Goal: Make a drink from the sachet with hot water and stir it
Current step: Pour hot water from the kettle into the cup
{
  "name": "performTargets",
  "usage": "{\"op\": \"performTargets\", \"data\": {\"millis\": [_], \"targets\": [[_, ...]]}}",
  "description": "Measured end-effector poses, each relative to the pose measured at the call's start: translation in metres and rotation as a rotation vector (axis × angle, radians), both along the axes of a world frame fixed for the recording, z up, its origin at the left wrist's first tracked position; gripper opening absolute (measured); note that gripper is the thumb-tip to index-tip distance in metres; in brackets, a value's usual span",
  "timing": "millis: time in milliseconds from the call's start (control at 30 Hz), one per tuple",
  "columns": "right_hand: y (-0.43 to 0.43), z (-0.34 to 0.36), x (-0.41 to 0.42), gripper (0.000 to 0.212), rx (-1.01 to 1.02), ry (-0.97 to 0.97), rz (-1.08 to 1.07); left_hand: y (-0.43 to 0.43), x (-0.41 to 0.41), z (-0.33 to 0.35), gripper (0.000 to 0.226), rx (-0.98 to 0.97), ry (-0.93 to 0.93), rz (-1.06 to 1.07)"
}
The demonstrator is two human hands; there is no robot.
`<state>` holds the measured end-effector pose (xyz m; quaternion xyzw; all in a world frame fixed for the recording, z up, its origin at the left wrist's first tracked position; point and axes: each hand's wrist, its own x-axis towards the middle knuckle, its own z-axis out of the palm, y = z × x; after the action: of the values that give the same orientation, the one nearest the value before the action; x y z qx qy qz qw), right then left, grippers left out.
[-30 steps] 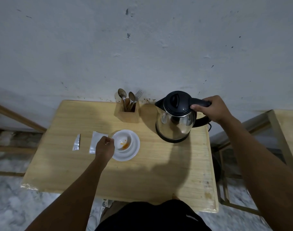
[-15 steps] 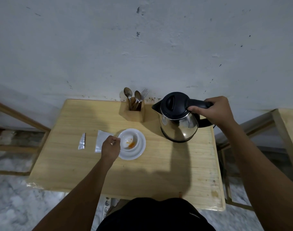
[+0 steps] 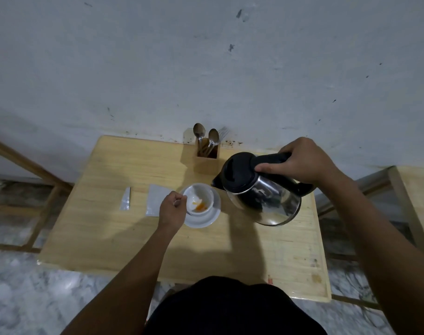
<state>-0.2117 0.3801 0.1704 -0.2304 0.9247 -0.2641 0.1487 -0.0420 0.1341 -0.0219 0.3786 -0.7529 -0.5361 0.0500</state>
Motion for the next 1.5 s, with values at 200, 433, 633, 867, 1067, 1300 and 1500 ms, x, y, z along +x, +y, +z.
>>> {"op": "performTargets", "data": {"millis": [200,433,633,867,1067,1300,1500], "targets": [[-0.021,0.006,0.009,0.092,0.124,0.042,0.074,-0.002,0.003,-0.004,0.025,0.001,0.035,-0.031],[-0.041,0.009,0.015,0.08,0.256,0.084,0.097,-0.006,0.002,-0.009,0.026,-0.01,0.05,-0.059],[-0.054,0.017,0.017,0.072,0.374,0.094,0.103,-0.009,0.0,-0.012,0.027,-0.018,0.03,-0.073],[-0.061,0.019,0.017,0.078,0.426,0.123,0.107,-0.01,0.001,-0.011,0.025,-0.012,0.026,-0.073],[-0.063,0.025,0.017,0.08,0.437,0.121,0.109,-0.01,0.001,-0.009,0.022,-0.005,0.031,-0.062],[-0.064,0.037,0.014,0.082,0.463,0.122,0.131,-0.01,0.0,-0.009,0.022,-0.007,0.013,-0.068],[-0.063,0.046,0.015,0.075,0.48,0.128,0.14,-0.013,-0.002,-0.004,0.023,-0.029,-0.014,-0.099]]}}
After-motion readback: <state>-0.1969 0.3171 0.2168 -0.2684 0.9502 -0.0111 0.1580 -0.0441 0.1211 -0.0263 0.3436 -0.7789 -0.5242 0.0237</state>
